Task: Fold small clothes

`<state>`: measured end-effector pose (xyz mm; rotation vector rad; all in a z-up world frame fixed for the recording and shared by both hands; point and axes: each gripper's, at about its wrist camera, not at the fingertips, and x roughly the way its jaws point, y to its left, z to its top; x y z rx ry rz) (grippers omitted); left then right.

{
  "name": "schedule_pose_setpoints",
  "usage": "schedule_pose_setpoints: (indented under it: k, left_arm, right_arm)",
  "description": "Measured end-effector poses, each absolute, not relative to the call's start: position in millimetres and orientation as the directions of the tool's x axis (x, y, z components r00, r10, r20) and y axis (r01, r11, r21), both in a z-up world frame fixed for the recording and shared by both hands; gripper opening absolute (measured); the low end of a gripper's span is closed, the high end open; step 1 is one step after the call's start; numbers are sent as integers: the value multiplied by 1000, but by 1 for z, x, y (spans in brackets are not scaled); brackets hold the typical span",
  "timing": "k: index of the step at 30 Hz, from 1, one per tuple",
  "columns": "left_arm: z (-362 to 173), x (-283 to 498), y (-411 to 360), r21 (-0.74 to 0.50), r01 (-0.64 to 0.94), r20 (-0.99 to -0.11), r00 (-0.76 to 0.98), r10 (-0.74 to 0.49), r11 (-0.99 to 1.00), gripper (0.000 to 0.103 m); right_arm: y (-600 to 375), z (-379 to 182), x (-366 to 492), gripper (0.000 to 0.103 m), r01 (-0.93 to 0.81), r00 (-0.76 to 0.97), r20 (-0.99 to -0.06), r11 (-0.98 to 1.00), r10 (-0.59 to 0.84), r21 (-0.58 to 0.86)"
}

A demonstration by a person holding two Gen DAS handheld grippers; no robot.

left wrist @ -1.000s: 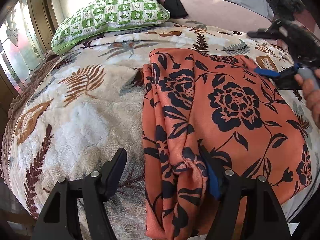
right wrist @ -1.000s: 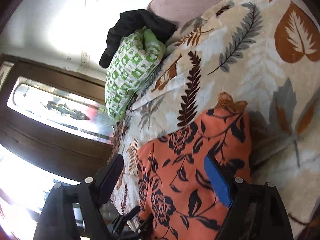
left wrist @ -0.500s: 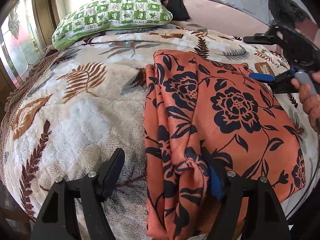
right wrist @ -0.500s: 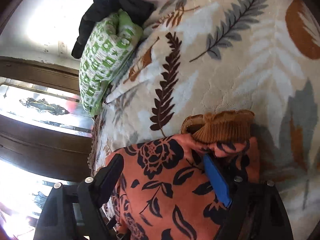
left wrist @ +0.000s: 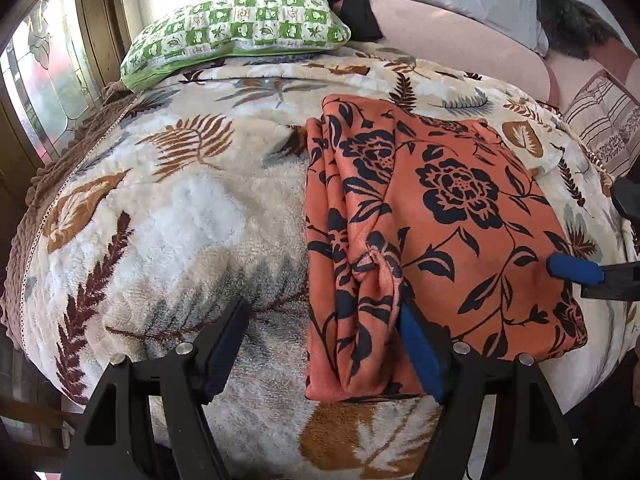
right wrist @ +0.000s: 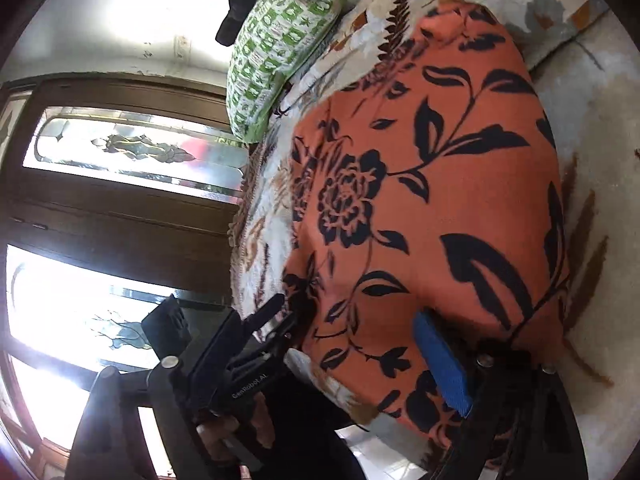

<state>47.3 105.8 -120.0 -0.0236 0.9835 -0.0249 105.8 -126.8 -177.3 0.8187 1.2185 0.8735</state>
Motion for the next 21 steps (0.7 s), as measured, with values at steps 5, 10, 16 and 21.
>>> schedule_pose_setpoints:
  k: [5,10,16,21]
  left_arm:
    - [-109,56,123,-202,-33,-827,541,-153,979,76]
    - [-135,67,133,-197,-95,-885,445,-136,976,53]
    - [-151,63,152,-88,-218,-921,389,4,972,4]
    - [-113,57,147,-184,-155,-872,482,-89,971,27]
  right_arm:
    - [-132,-208,114,90,-55,128,-450,459,884,887]
    - [-136,-207,107,90,-69,154,-421,434,894,898]
    - [-141,-208,105,90,-67,152,-408,421,900,904]
    - [-142,-210,105,90,-69,155,-390,404,908,912]
